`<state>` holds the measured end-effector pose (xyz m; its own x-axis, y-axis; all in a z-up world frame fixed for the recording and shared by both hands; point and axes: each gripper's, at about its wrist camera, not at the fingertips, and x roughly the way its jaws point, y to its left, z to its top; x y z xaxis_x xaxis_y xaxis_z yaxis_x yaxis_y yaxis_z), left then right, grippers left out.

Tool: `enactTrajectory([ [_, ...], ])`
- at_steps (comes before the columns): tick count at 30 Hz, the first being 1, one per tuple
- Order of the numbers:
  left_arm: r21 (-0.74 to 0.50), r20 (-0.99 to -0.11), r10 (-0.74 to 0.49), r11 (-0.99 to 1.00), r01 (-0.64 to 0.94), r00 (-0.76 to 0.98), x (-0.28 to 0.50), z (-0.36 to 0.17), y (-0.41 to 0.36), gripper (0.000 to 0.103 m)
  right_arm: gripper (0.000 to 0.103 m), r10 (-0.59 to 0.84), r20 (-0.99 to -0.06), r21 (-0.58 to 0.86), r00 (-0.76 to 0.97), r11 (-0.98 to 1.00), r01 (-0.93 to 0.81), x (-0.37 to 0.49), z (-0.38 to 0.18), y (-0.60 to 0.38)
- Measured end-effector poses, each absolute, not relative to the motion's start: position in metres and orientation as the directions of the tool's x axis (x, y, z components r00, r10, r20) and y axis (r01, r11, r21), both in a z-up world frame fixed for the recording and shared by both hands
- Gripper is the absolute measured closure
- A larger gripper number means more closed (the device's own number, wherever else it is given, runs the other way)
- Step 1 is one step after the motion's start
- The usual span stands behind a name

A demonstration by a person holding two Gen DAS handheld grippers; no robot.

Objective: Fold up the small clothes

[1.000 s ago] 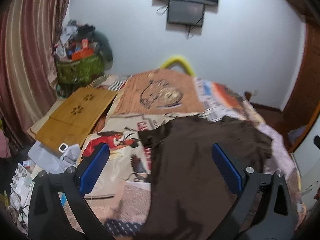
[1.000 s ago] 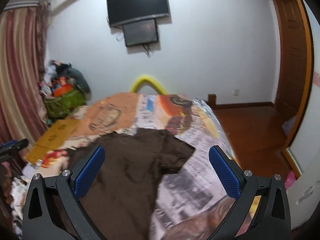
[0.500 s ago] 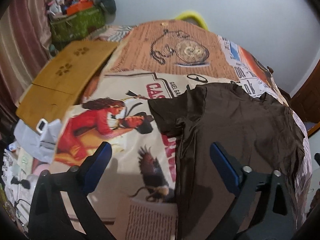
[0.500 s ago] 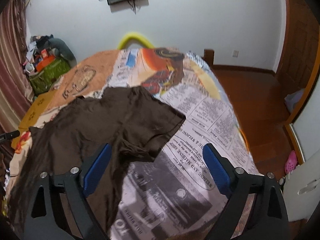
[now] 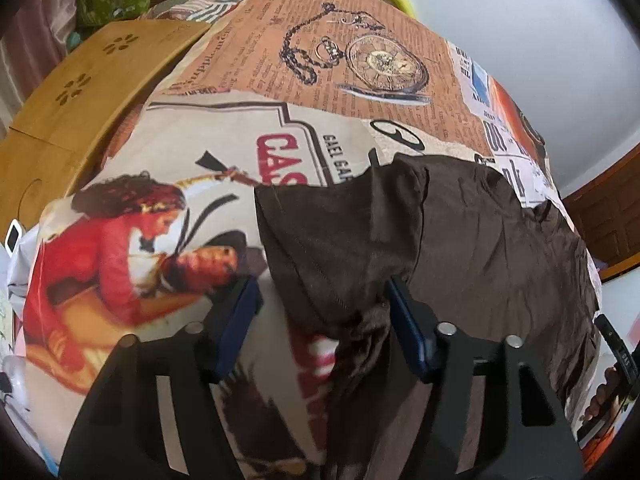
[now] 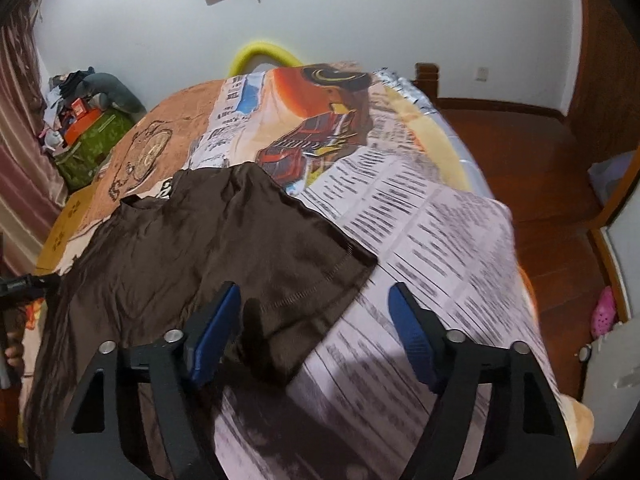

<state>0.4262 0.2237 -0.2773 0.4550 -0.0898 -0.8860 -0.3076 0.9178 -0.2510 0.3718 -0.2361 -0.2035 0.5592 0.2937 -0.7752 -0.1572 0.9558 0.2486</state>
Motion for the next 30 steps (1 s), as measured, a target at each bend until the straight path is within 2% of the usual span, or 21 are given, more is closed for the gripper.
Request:
enactTrajectory([
  [2,-0.242,-0.882,-0.083,0.924,-0.295,0.463,0.429,-0.277,0.223,0.052,0.037,0.301,-0.772,0.258,0.559,0.953,-0.156,0.379,-0.205,-0.236],
  [4,-0.224,-0.883,-0.066,0.930,-0.292,0.465,0.432,-0.277,0.222,0.073,0.042,0.300,-0.771,0.260,0.562,0.954,-0.151,0.384,-0.206,-0.235],
  [6,-0.186,-0.879,-0.031,0.941,-0.283,0.476,0.433,-0.276,0.220,0.090,0.060,0.289,-0.768,0.254,0.571,0.957,-0.143,0.387,-0.208,-0.234],
  [10,-0.090,-0.860,0.057,0.961,-0.262,0.506,0.432,-0.268,0.211,0.090,0.083,0.304,-0.768,0.280,0.563,0.951,-0.131,0.388,-0.215,-0.236],
  [11,-0.060,-0.853,0.083,0.965,-0.254,0.516,0.431,-0.264,0.208,0.090,0.093,0.302,-0.772,0.277,0.560,0.952,-0.131,0.390,-0.216,-0.236],
  [15,-0.008,-0.852,0.107,0.976,-0.217,0.512,0.426,-0.261,0.199,0.090,0.098,0.324,-0.767,0.292,0.554,0.945,-0.149,0.392,-0.213,-0.238],
  [17,0.045,-0.855,0.142,0.978,-0.203,0.499,0.424,-0.262,0.193,0.085,0.099,0.347,-0.752,0.313,0.560,0.936,-0.159,0.390,-0.206,-0.238],
  [19,0.100,-0.849,0.181,0.978,-0.185,0.497,0.419,-0.263,0.188,0.068,0.100,0.370,-0.735,0.332,0.568,0.927,-0.174,0.388,-0.196,-0.236],
  [22,0.113,-0.834,0.197,0.975,-0.190,0.515,0.410,-0.258,0.188,0.048,0.100,0.402,-0.710,0.351,0.578,0.914,-0.204,0.386,-0.179,-0.229],
  [26,0.048,-0.831,0.164,0.973,-0.225,0.531,0.403,-0.248,0.198,0.045,0.100,0.318,-0.717,0.229,0.620,0.948,-0.221,0.388,-0.163,-0.215],
  [27,0.029,-0.829,0.154,0.972,-0.233,0.537,0.401,-0.244,0.200,0.045,0.097,0.296,-0.730,0.207,0.616,0.955,-0.214,0.392,-0.165,-0.214],
  [28,0.020,-0.827,0.149,0.971,-0.236,0.543,0.399,-0.242,0.201,0.045,0.094,0.278,-0.750,0.194,0.600,0.960,-0.202,0.398,-0.170,-0.215],
  [29,0.014,-0.824,0.146,0.971,-0.238,0.547,0.398,-0.240,0.200,0.044,0.079,0.268,-0.762,0.188,0.590,0.963,-0.194,0.399,-0.174,-0.217],
  [30,0.012,-0.821,0.145,0.971,-0.238,0.552,0.397,-0.239,0.199,0.043,0.057,0.249,-0.776,0.175,0.579,0.968,-0.182,0.403,-0.181,-0.218],
])
